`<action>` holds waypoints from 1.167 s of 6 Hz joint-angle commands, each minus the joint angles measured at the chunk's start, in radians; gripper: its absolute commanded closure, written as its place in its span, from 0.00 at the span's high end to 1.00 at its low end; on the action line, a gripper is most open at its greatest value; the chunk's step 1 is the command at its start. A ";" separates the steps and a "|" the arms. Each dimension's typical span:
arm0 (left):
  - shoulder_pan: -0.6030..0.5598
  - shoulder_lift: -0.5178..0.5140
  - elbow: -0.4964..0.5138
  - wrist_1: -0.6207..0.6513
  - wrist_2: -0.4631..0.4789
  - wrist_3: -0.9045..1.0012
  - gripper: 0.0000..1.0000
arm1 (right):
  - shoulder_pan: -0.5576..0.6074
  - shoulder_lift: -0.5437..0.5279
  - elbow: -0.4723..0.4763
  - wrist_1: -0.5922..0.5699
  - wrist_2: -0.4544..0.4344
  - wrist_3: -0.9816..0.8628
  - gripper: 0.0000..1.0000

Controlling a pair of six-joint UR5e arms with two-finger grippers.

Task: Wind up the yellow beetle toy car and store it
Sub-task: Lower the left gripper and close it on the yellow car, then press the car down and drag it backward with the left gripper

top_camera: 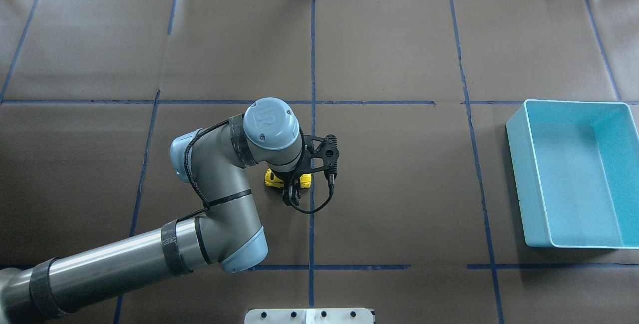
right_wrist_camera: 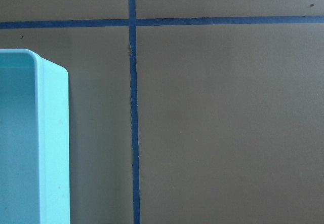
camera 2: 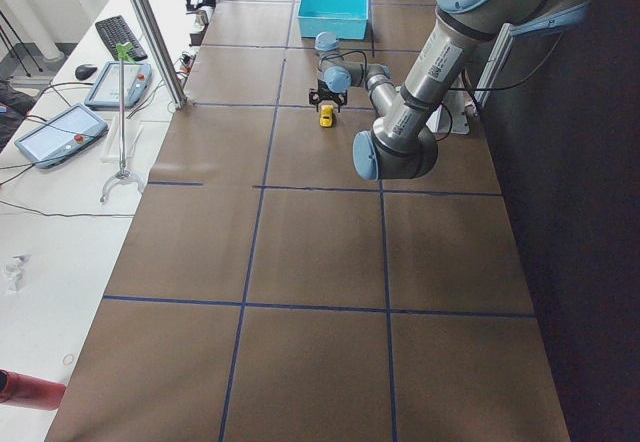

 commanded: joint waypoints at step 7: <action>-0.050 0.058 -0.016 -0.222 -0.019 0.000 0.02 | 0.000 0.000 0.003 0.000 0.003 0.000 1.00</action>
